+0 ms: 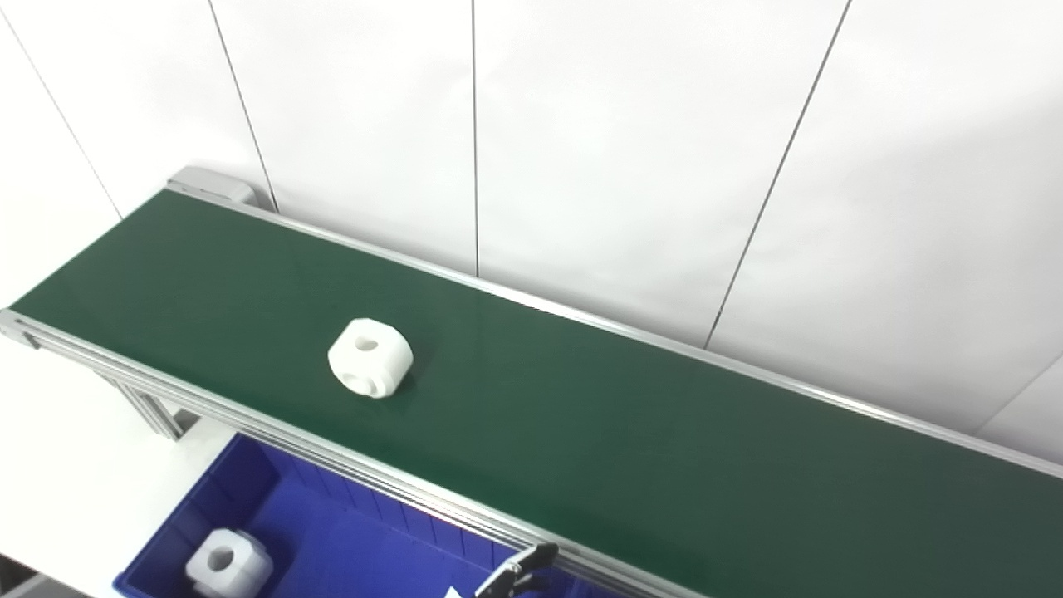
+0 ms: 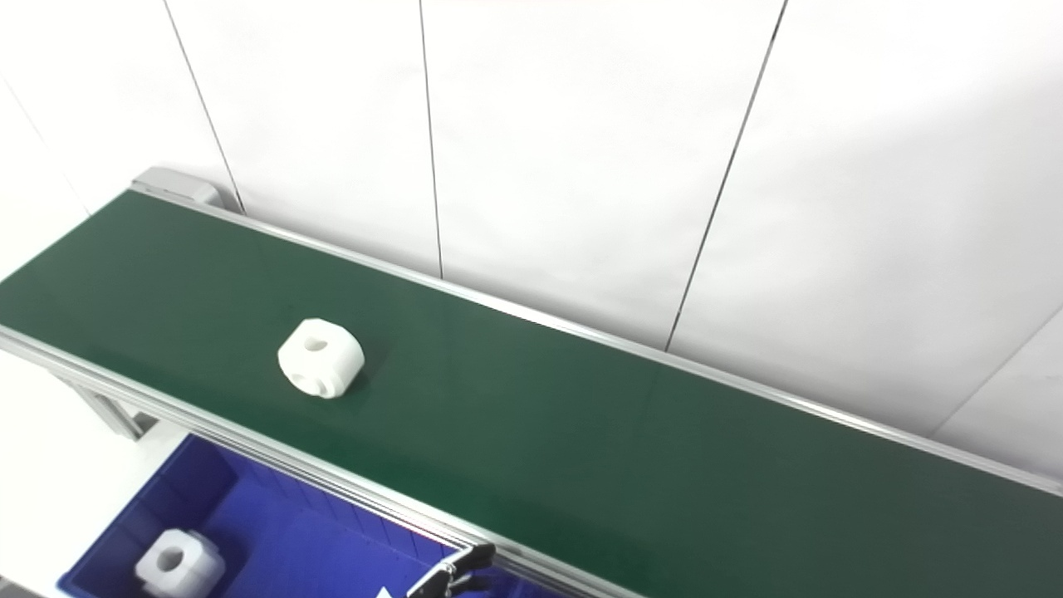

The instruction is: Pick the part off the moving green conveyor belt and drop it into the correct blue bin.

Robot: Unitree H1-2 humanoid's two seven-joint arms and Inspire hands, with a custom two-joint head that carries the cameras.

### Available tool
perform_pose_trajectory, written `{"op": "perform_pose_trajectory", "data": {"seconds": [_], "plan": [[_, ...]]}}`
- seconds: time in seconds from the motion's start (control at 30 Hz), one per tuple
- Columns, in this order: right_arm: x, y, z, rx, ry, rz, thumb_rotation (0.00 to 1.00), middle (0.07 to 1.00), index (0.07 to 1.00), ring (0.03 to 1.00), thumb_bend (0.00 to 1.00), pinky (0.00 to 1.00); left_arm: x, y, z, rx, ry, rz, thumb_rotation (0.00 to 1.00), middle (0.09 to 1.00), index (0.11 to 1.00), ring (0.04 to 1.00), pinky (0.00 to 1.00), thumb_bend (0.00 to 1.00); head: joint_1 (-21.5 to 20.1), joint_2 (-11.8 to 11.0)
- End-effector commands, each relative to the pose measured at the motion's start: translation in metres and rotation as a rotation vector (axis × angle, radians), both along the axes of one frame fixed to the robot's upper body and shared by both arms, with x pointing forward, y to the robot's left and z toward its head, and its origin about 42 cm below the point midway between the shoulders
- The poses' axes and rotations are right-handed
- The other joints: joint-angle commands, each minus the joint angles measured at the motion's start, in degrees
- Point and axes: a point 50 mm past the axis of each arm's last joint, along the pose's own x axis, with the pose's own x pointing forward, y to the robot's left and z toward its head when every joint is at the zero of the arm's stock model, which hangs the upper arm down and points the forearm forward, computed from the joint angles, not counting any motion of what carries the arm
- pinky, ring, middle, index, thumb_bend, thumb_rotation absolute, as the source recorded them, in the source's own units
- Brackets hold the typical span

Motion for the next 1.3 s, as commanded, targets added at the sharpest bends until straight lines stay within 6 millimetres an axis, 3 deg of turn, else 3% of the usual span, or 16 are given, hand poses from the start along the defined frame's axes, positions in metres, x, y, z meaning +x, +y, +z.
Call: {"op": "perform_pose_trajectory", "data": {"seconds": [0.0,0.2,0.33,0.53,0.73,0.83,0.9,0.97,1.1,1.27], "plan": [[0.007,-0.004,0.005,-0.001,-0.048,0.006,1.0,1.0,1.0,1.0,0.8,1.0,0.012,-0.031,0.013,-0.07,-0.082,0.016,0.59,0.866,0.857,0.81,0.63,0.68,0.11,0.28],[0.013,-0.006,0.005,0.001,-0.049,0.013,1.0,1.0,1.0,1.0,0.78,1.0,0.016,-0.033,0.017,-0.074,-0.096,0.023,0.58,0.876,0.856,0.816,0.62,0.68,0.57,1.07],[0.013,-0.003,0.008,-0.005,-0.055,0.019,1.0,1.0,1.0,1.0,0.77,1.0,0.018,-0.029,0.032,-0.064,-0.146,0.017,0.59,0.888,0.879,0.841,0.64,0.69,0.38,2.74],[0.009,0.003,0.017,0.02,-0.052,0.024,1.0,1.0,1.0,1.0,0.78,1.0,0.027,-0.001,0.089,0.082,-0.34,-0.069,0.51,0.873,0.882,0.807,0.61,0.84,-0.28,4.84],[0.007,0.005,0.018,0.02,-0.054,0.028,1.0,1.0,1.0,1.0,0.76,1.0,0.071,0.042,0.129,0.306,-0.514,-0.206,0.44,0.865,0.833,0.785,0.59,0.99,-0.66,5.28],[0.008,0.007,0.02,0.015,-0.057,0.03,1.0,0.999,1.0,1.0,0.74,1.0,0.094,0.063,0.143,0.469,-0.552,-0.263,0.42,0.884,0.836,0.801,0.62,1.0,-1.08,5.51],[0.008,0.009,0.02,0.013,-0.06,0.029,1.0,0.994,1.0,0.997,0.74,1.0,0.11,0.075,0.152,0.582,-0.568,-0.289,0.39,0.903,0.845,0.861,0.73,0.96,-1.31,5.55],[0.008,0.01,0.021,0.019,-0.063,0.028,1.0,0.992,1.0,0.997,0.73,1.0,0.125,0.086,0.16,0.697,-0.57,-0.307,0.38,0.909,0.848,0.881,0.77,0.96,-1.42,5.52],[0.009,0.012,0.021,0.019,-0.067,0.028,1.0,0.989,1.0,0.995,0.72,1.0,0.162,0.11,0.17,0.897,-0.574,-0.338,0.34,0.897,0.841,0.869,0.82,0.97,-1.66,5.55],[0.009,0.013,0.021,0.021,-0.07,0.032,1.0,0.986,1.0,0.991,0.72,1.0,0.196,0.128,0.173,1.055,-0.497,-0.411,0.29,0.891,0.853,0.893,0.84,0.95,-1.95,5.96]]}}
